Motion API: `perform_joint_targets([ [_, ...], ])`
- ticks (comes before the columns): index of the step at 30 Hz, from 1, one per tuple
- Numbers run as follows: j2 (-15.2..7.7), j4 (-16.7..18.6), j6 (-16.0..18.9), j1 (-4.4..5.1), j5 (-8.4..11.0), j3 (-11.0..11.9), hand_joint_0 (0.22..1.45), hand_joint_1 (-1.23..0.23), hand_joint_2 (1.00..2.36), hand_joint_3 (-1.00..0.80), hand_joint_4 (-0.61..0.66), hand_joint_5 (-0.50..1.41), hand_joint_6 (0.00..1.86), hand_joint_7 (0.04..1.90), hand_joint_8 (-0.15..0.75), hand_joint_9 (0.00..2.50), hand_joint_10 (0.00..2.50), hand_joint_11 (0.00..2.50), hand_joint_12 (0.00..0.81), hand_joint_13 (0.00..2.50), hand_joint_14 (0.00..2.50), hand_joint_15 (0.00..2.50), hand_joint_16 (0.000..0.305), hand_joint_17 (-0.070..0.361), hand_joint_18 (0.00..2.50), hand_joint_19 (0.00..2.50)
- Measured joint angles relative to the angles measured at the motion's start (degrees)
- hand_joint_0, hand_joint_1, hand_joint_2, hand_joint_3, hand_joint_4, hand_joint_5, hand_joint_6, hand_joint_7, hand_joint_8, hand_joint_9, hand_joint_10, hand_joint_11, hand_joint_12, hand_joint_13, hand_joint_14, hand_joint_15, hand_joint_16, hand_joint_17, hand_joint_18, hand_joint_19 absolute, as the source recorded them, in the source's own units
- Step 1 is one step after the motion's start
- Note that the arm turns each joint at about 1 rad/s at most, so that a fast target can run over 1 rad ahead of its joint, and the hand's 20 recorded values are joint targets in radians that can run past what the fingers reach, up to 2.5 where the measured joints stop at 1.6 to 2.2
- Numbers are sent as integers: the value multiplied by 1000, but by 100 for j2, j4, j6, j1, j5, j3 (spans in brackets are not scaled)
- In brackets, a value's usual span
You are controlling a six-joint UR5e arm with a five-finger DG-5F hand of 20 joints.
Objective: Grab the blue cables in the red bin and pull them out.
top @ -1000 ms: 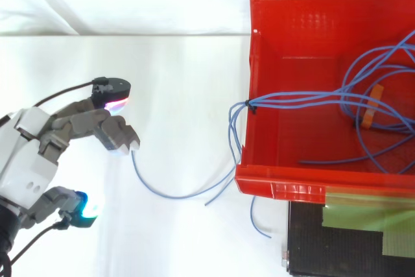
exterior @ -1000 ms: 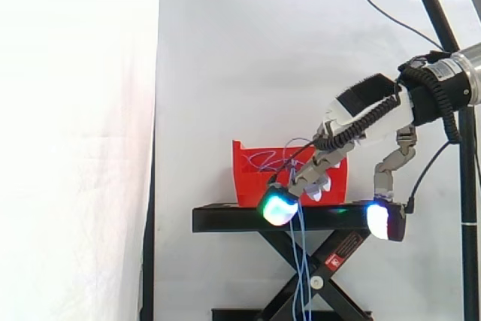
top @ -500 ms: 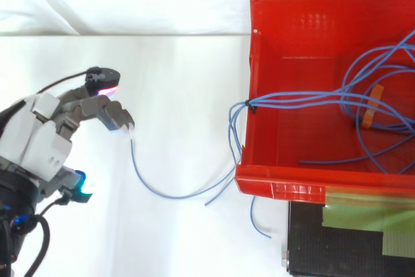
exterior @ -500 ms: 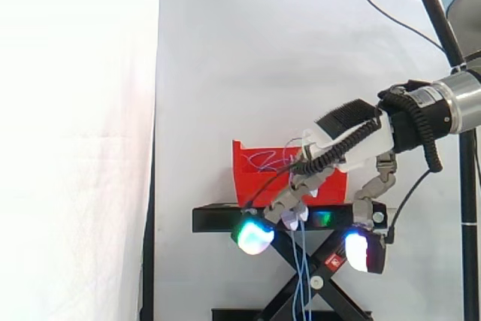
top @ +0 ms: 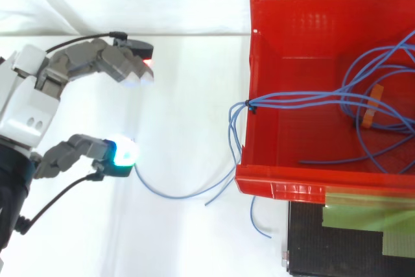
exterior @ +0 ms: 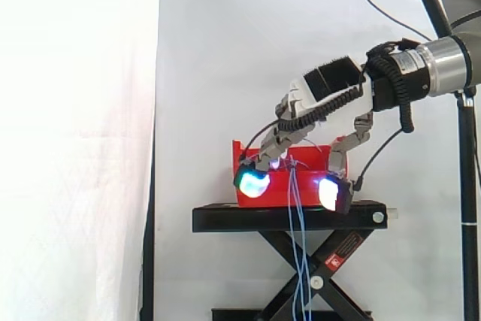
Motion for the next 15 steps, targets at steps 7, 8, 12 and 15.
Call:
perform_joint_targets([
  [7, -1, 230, -382, -70, -7, 9, 686, -1108, 1000, -1000, 114, 574, 12, 586, 233, 637, 28, 1075, 349, 730, 24, 937, 50, 113, 633, 1112],
  [8, -1, 254, -405, -78, -9, 9, 692, -1110, 1000, -1000, 111, 607, 11, 598, 230, 638, 27, 1067, 344, 723, 26, 937, 49, 111, 630, 1110],
  [12, -4, 420, -551, -121, -18, 20, 706, -1129, 1000, -1000, 104, 650, 9, 617, 224, 646, 28, 1057, 342, 721, 26, 932, 47, 106, 643, 1115],
  [15, -4, 537, -625, -153, -34, 15, 716, -1135, 1000, -1000, 101, 666, 9, 627, 222, 648, 27, 1062, 338, 719, 27, 935, 46, 104, 641, 1116],
])
